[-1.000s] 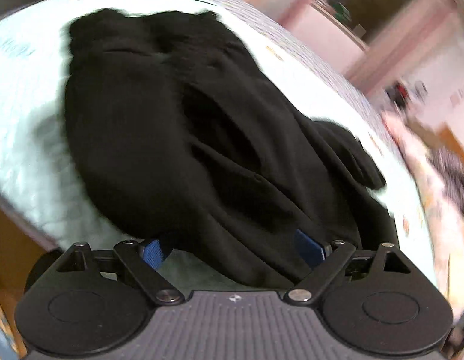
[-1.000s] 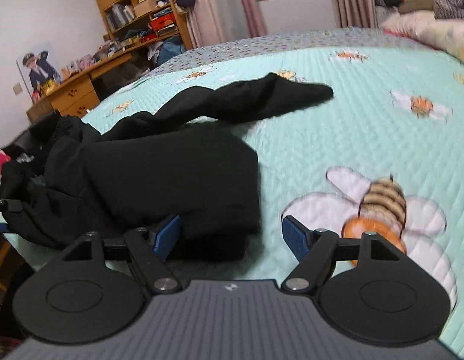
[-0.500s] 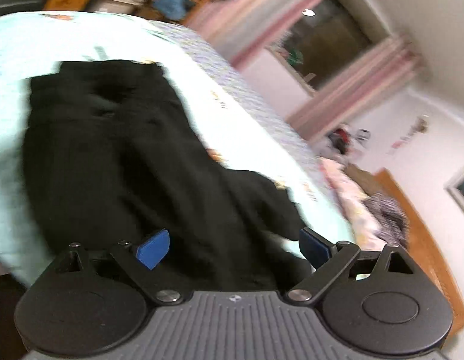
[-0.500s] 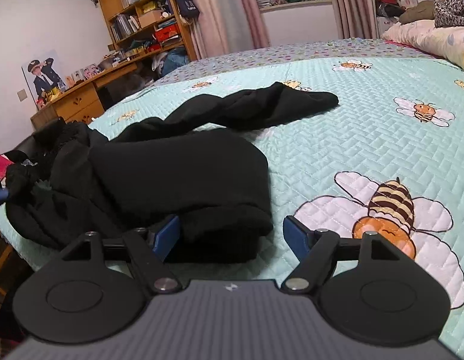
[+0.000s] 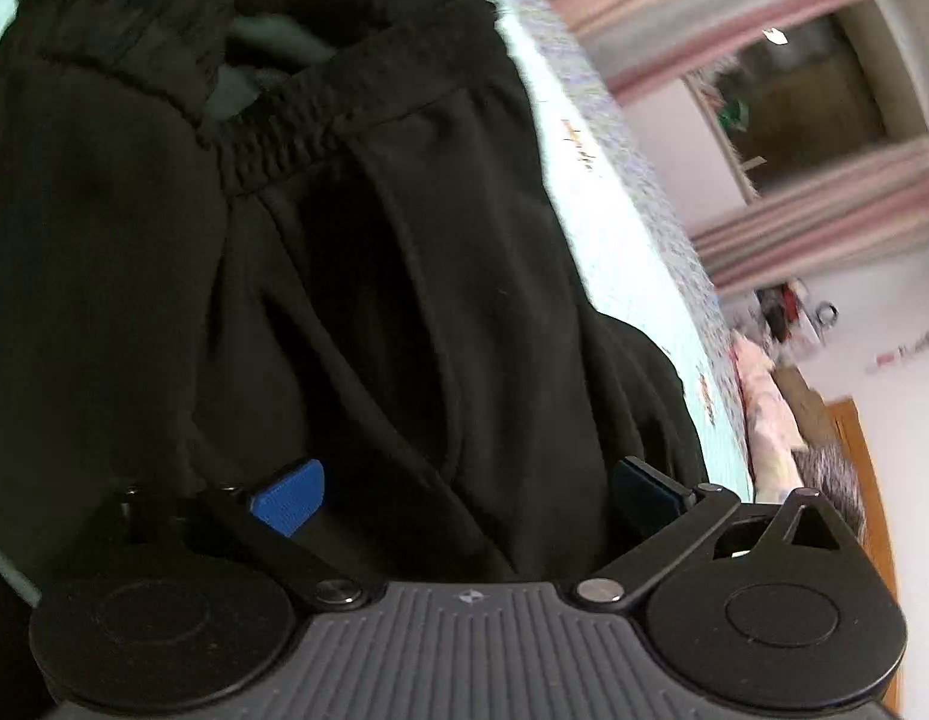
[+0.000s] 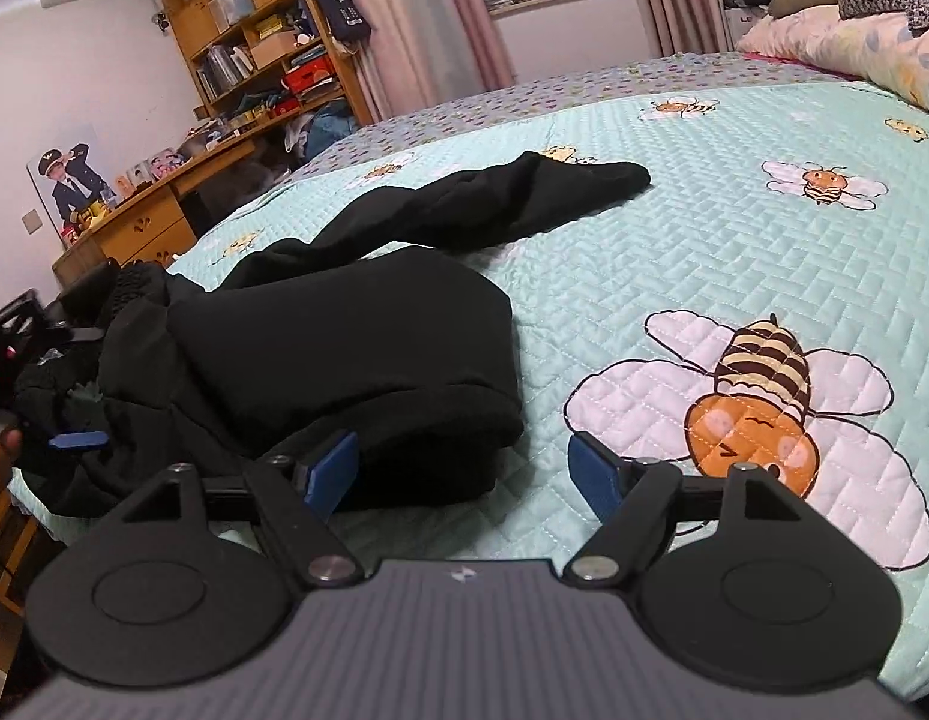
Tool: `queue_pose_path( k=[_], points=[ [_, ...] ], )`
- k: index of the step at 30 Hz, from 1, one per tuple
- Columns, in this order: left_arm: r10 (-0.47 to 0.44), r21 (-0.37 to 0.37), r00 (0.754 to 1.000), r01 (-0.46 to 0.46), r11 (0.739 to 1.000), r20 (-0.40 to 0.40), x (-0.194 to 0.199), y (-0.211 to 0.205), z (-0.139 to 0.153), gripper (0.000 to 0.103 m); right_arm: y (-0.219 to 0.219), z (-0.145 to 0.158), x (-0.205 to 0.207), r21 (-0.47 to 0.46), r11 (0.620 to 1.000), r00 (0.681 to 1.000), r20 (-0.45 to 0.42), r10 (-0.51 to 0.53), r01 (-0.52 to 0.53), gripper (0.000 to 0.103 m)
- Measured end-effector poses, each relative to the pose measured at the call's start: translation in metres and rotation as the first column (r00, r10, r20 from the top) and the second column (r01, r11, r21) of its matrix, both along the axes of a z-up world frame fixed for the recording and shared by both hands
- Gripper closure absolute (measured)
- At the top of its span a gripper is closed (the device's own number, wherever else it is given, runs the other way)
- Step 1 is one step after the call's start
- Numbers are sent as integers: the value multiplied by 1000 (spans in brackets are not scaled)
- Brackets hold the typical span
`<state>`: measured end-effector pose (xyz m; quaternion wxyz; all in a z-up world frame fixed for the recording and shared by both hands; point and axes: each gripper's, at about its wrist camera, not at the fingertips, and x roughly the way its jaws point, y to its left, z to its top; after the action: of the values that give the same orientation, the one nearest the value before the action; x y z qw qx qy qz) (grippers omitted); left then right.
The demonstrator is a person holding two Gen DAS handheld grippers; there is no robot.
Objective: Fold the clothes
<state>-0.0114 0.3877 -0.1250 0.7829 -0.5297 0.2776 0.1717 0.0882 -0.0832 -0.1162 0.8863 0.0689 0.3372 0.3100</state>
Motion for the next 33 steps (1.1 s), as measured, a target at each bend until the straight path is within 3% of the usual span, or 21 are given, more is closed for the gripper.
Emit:
queue_pose_path(
  k=[7,8,9,10,11,12,17,22,26,28,33],
  points=[
    [50,42,997,-48,998,-63,27,-7,-3,4,-1,-4,2,10,1000,1000,-14,-11,11,25],
    [38,70,998,-34,997,-56,29,-10,1,20,-1,-5,1,8,1000,1000,-14,-11,11,25],
    [26,98,998,-21,995,-49,31,-14,5,49,-1,-5,1,6,1000,1000,-10,-11,11,25],
    [13,126,999,-8,992,-43,33,-17,9,57,-1,-5,0,4,1000,1000,-6,-11,11,25],
    [1,154,999,5,988,-37,35,-20,14,77,-1,-5,-1,-3,1000,1000,3,-12,12,25],
    [-10,180,1000,15,984,-28,36,-23,19,84,0,-4,-3,-15,1000,1000,19,-11,11,25],
    [-14,320,999,-2,948,45,24,-33,59,91,13,-1,-19,-155,988,987,154,48,-23,25],
    [-24,541,979,-91,836,202,-15,-55,135,91,44,-4,-43,-360,931,935,303,181,-64,25],
    [-4,530,967,-136,837,254,-38,-52,155,92,72,-12,-57,-470,880,874,401,275,-61,15],
    [6,525,960,-158,837,280,-49,-51,166,92,83,-18,-54,-491,870,869,408,281,-51,15],
    [25,542,952,-195,817,306,-80,-51,173,92,84,2,-51,-343,936,887,403,224,-81,15]
  ],
)
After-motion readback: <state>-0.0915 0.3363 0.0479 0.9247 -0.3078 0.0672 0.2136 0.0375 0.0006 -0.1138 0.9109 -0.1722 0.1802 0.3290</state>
